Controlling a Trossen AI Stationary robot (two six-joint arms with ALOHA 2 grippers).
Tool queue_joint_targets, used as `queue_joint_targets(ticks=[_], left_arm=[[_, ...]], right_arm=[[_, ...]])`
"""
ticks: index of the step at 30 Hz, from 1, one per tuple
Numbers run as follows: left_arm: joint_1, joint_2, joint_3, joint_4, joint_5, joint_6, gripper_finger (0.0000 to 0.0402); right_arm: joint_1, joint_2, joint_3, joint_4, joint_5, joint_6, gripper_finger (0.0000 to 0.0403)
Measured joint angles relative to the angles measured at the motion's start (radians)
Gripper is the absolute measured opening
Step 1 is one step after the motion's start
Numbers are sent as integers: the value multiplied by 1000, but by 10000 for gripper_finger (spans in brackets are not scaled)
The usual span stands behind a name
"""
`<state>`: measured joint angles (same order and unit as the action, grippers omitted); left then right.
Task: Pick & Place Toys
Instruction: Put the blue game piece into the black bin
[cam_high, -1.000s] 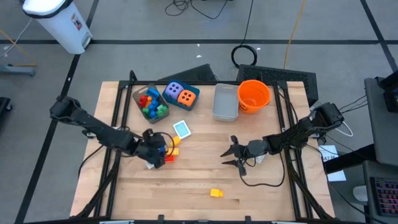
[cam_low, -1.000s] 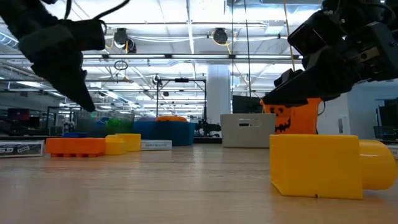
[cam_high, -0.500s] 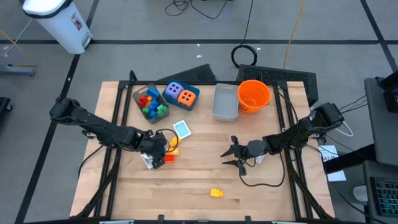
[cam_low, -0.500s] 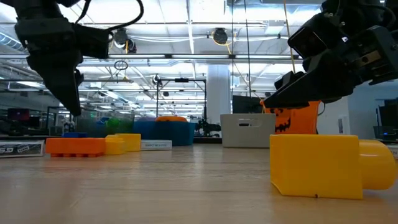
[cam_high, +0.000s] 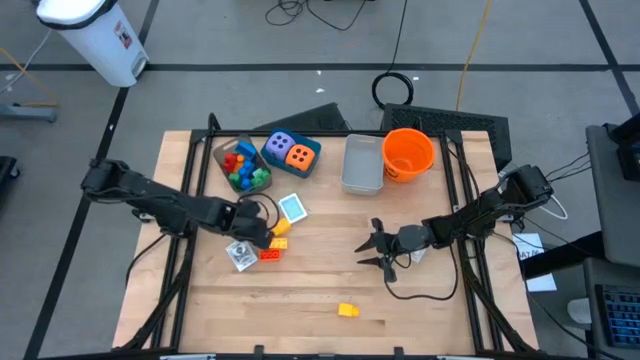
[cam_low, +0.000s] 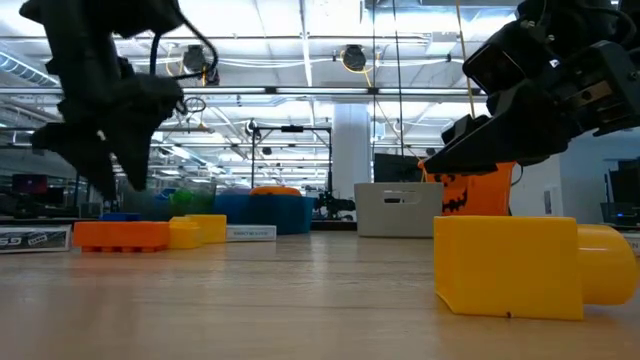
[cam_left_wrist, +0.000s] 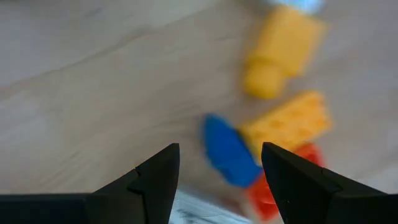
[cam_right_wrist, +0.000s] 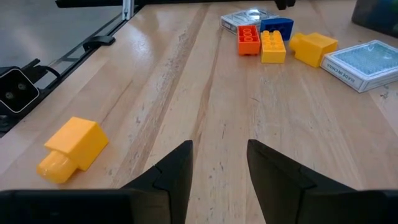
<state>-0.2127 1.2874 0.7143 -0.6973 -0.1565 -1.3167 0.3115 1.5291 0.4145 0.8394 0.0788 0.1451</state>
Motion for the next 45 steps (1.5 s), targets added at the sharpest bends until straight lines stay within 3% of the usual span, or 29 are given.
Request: queue_joint_targets(ticks=[5, 13, 29, 45], left_arm=[[28, 35, 0, -60, 34, -48, 237], [35, 35, 0, 67, 19, -88, 237], [36, 175, 2, 97, 52, -144, 237], [70, 172, -2, -25, 102, -105, 236]], right_arm=[[0, 0, 0, -12, 0, 0, 144], [14, 0, 0, -44, -1, 26, 144], [77, 0, 0, -73, 4, 27, 144], [77, 0, 0, -73, 52, 31, 144]])
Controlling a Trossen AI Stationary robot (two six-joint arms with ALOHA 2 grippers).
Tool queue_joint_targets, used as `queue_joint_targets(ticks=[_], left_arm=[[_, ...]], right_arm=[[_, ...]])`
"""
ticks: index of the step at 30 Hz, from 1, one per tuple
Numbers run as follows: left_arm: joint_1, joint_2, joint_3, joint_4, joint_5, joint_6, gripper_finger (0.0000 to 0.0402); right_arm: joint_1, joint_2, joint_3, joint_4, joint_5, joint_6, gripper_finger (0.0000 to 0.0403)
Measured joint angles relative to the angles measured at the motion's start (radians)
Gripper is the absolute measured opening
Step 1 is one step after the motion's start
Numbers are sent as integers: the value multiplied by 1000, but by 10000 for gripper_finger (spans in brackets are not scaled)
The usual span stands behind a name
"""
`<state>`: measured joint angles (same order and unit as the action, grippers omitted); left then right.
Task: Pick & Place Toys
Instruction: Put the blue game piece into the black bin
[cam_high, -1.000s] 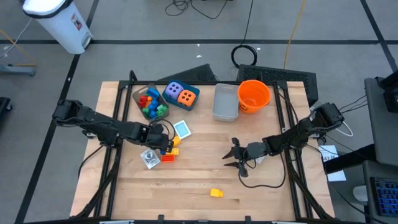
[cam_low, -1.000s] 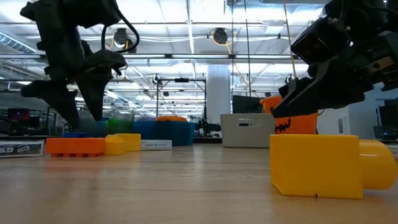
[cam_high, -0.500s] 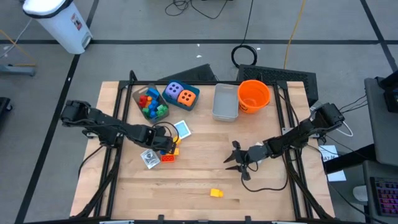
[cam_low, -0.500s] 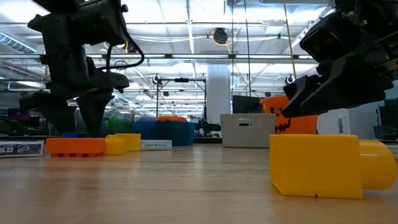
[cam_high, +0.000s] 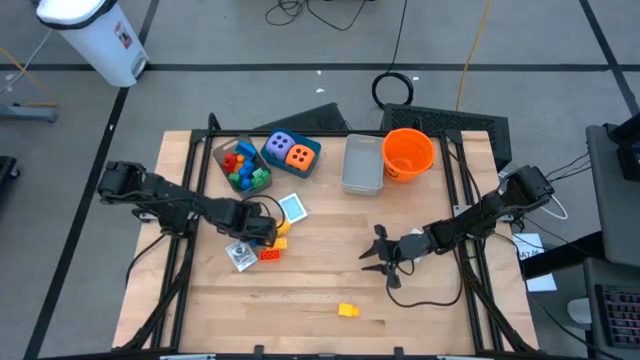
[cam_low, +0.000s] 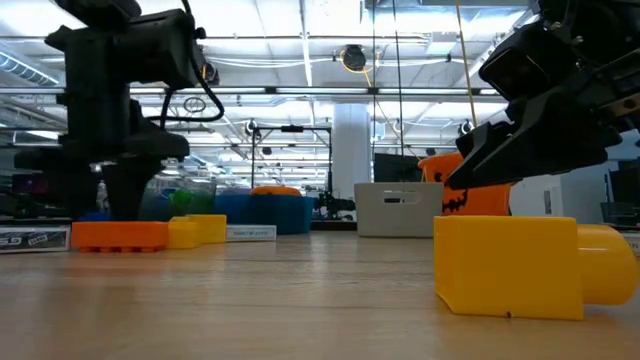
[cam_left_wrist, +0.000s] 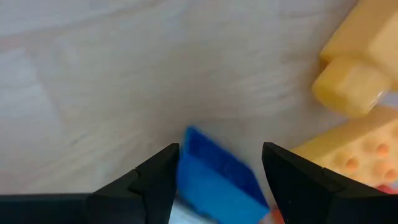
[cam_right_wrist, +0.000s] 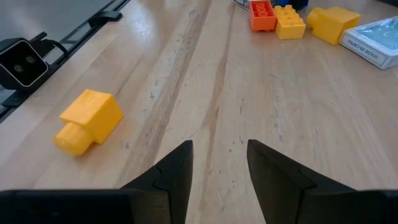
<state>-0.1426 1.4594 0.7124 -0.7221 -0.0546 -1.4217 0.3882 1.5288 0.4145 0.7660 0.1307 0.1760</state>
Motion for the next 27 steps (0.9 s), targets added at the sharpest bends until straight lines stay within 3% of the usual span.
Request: queue_joint_targets(ticks=[27], left_arm=[[19, 0, 0, -46, -10, 81, 228]], right_arm=[[0, 0, 0, -10, 0, 15, 144]])
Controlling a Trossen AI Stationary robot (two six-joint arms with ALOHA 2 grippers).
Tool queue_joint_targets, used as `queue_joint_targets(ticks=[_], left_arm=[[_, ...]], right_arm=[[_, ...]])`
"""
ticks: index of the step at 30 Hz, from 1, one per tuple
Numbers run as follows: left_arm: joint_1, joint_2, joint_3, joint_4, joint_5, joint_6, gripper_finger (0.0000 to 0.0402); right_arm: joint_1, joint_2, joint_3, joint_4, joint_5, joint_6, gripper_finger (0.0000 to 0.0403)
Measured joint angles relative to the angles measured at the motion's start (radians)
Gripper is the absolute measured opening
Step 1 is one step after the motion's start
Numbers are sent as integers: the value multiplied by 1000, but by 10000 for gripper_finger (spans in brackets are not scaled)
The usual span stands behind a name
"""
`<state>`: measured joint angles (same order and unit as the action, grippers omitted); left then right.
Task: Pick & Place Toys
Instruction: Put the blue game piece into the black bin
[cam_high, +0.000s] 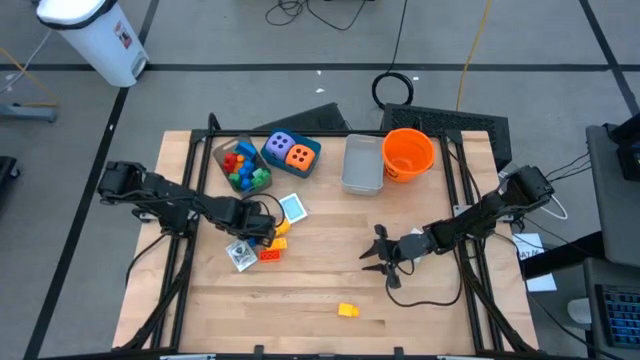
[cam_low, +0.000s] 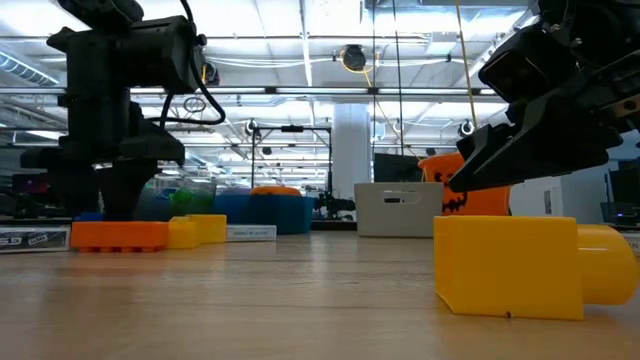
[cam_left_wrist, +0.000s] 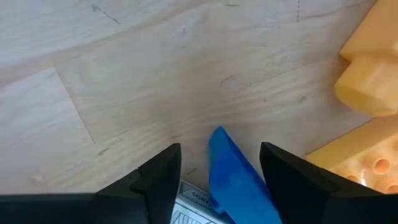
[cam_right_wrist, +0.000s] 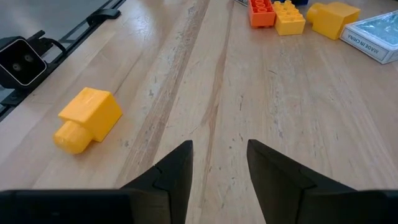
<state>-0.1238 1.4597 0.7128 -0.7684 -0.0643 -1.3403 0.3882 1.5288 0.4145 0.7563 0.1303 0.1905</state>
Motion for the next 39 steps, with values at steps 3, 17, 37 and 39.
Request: queue_joint_targets(ticks=[3, 17, 37, 39], left_arm=[[0, 0, 0, -10, 0, -5, 198], [0, 0, 2, -14, 0, 64, 70], [126, -23, 2, 94, -140, 357, 70], [134, -44, 2, 91, -141, 365, 72]], right_arm=[[0, 0, 0, 0, 0, 0, 144], [0, 0, 0, 0, 0, 0, 144], [0, 0, 0, 1, 0, 0, 144], [0, 0, 0, 1, 0, 0, 144]])
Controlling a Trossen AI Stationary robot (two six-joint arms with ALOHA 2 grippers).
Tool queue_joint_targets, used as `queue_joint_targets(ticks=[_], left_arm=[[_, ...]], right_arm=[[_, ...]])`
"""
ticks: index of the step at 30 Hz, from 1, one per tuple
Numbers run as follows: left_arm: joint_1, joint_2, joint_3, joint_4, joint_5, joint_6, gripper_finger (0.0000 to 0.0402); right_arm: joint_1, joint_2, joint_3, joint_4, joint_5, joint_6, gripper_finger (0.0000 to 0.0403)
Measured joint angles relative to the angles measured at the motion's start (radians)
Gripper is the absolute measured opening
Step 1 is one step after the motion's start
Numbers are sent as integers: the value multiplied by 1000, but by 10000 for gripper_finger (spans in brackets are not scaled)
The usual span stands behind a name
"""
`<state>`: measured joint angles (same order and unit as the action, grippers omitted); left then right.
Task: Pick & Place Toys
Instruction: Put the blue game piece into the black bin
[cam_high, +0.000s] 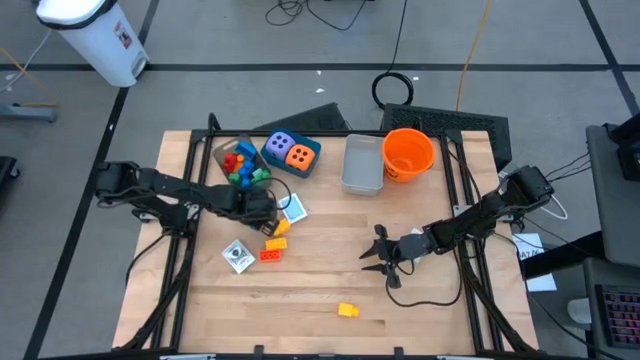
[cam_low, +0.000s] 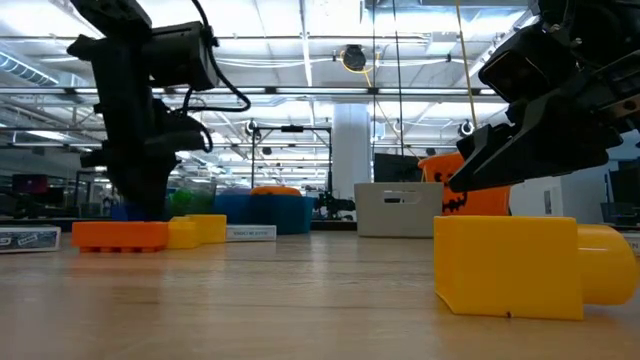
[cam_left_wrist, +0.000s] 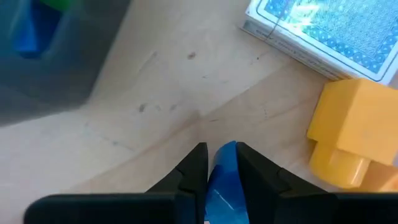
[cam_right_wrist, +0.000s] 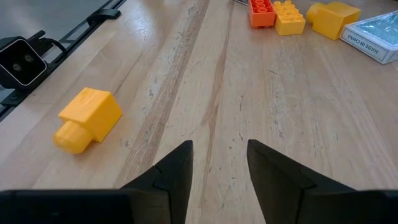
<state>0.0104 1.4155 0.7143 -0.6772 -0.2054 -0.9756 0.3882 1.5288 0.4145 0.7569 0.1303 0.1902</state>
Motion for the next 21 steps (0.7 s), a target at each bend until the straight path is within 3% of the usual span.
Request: queue_joint_targets(ticks=[10, 21], left_arm=[[29, -218, 0, 0, -99, 28, 71], [138, -424, 0, 0, -326, 83, 70]], right_arm=[[0, 0, 0, 0, 0, 0, 144], [0, 0, 0, 1, 0, 0, 144]])
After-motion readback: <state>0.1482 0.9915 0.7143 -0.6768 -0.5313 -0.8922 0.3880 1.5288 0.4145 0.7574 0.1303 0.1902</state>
